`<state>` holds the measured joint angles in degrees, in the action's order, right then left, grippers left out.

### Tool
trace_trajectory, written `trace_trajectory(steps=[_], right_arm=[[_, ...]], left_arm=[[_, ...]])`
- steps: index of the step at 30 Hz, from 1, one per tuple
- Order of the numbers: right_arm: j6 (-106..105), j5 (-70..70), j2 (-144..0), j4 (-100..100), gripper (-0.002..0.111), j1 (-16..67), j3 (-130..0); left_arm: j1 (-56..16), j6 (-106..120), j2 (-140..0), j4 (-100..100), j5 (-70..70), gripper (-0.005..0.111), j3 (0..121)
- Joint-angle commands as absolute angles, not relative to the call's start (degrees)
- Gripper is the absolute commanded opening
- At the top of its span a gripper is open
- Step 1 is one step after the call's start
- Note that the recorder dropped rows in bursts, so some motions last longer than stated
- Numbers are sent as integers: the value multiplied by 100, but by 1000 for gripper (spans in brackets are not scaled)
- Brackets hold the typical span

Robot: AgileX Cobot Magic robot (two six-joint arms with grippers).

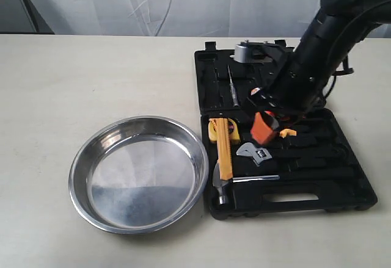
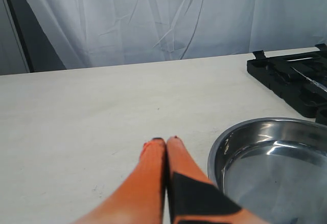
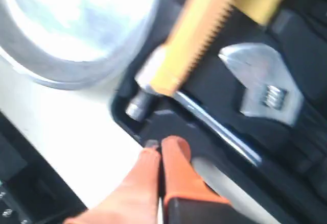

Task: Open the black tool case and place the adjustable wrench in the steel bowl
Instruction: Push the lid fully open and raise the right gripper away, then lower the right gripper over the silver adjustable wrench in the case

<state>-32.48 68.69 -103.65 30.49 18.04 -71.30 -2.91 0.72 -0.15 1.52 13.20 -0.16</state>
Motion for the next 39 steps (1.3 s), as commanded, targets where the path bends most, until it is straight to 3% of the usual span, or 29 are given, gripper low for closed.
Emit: trace_trajectory(steps=[1, 4, 7, 9, 12, 14, 21, 27, 34, 39], right_arm=[[-4049, 4753, -10345, 4474, -1, 1843, -7173], [-3763, 2439, -10345, 4486, -1, 1843, -7173], [-2863, 1732, -10345, 3365, -1, 1804, -7173], [-973, 1873, -10345, 1344, -1, 1667, -7173], [2603, 3591, -10353, -2518, -1, 1495, -7173], [2631, 4584, -10353, -2816, -1, 1495, -7173], [-591, 6359, -10353, 273, -1, 1495, -7173], [-3019, 6986, -10353, 3129, -1, 1650, -7173], [-3890, 4978, -10353, 4973, -1, 1668, -7173], [-3514, 3233, -10353, 4899, -1, 1668, -7173]], left_arm=[[-298, 61, 0, 172, 1323, 0, 0], [-298, 61, 0, 172, 1323, 0, 0], [-298, 61, 0, 172, 1323, 0, 0], [-298, 61, 0, 172, 1323, 0, 0], [-298, 61, 0, 162, 1323, 0, 0], [-298, 61, 0, 162, 1323, 0, 0], [-298, 61, 0, 162, 1323, 0, 0], [-298, 61, 0, 162, 1323, 0, 0], [-298, 61, 0, 162, 1323, 0, 0], [-298, 61, 0, 162, 1323, 0, 0]])
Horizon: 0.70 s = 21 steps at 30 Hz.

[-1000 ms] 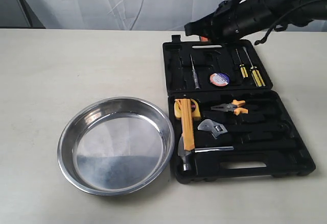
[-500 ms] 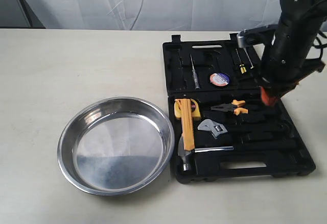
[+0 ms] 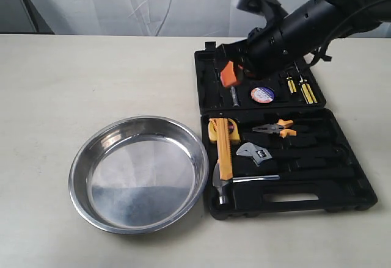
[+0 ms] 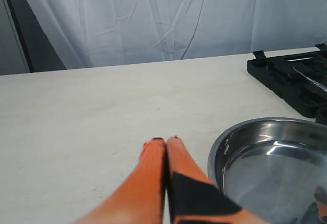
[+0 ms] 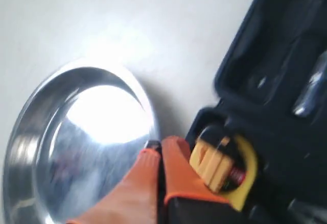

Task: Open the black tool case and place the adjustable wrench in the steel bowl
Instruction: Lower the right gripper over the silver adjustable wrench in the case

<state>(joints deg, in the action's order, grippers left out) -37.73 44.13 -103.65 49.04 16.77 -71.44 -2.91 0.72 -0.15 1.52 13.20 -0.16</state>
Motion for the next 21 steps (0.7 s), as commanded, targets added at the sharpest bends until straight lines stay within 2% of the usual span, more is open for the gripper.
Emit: trace_trajectory(steps=[1, 6, 10, 18, 21], right_arm=[[-3360, 3099, -10353, 4737, -1, 1668, -7173], [-1036, 2918, -10353, 2288, -1, 1668, -7173], [355, 4040, -10353, 293, -1, 1668, -7173], [-2156, 5957, -10353, 714, 0, 1680, -7173], [-3597, 6251, -10353, 1069, 13, 1693, -7173]], left_arm=[[-298, 61, 0, 162, 1323, 0, 0], [-298, 61, 0, 162, 1323, 0, 0], [-298, 61, 0, 148, 1323, 0, 0], [-298, 61, 0, 133, 1323, 0, 0], [-298, 61, 0, 133, 1323, 0, 0]])
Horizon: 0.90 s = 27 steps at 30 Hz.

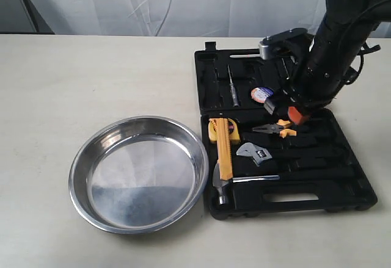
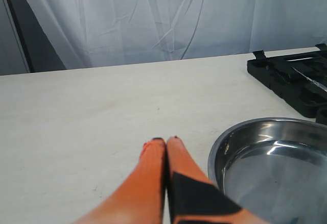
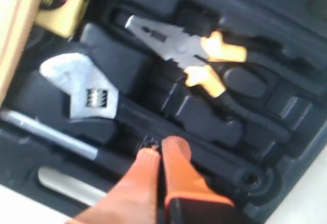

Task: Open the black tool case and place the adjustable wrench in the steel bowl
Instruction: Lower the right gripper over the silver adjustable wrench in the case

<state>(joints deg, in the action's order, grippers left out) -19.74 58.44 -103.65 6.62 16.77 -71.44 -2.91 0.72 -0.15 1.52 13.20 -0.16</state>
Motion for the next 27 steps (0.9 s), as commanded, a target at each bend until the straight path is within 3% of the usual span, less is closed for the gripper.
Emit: trace_trajectory(steps=[1, 4, 7, 27], right_arm=[[-4050, 6278, -10353, 1113, 19, 1707, -7173], [-5277, 6265, -10353, 1112, 39, 1820, -7162], [-6119, 6265, -10353, 1088, 47, 1957, -7162], [-7377, 5721, -10840, 49, 48, 2294, -6571]], left_arm=[[-298, 61, 0, 133, 1323, 0, 0], [-298, 61, 0, 133, 1323, 0, 0], [-298, 61, 0, 133, 1323, 0, 0], [-298, 61, 0, 133, 1323, 0, 0]])
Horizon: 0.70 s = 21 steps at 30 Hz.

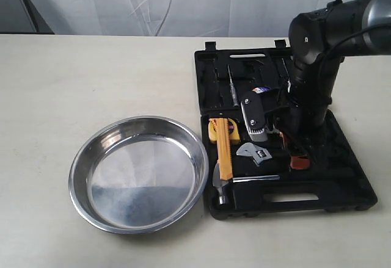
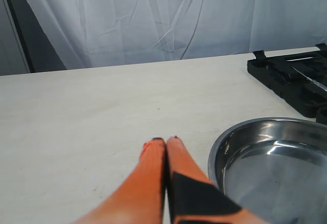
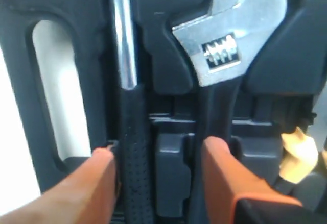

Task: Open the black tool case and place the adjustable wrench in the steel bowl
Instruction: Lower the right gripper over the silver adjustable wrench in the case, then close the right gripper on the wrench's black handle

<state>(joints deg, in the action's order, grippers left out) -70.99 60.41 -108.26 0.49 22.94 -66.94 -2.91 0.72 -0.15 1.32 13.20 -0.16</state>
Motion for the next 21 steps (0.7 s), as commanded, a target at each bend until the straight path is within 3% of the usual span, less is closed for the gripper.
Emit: trace_trajectory(steps=[1, 21], right_arm=[[-7377, 5613, -10840, 49, 48, 2294, -6533], [-7377, 4907, -11008, 205, 48, 2294, -6529]], left_arm=[[-298, 61, 0, 133, 1323, 0, 0], [-298, 61, 0, 133, 1323, 0, 0]])
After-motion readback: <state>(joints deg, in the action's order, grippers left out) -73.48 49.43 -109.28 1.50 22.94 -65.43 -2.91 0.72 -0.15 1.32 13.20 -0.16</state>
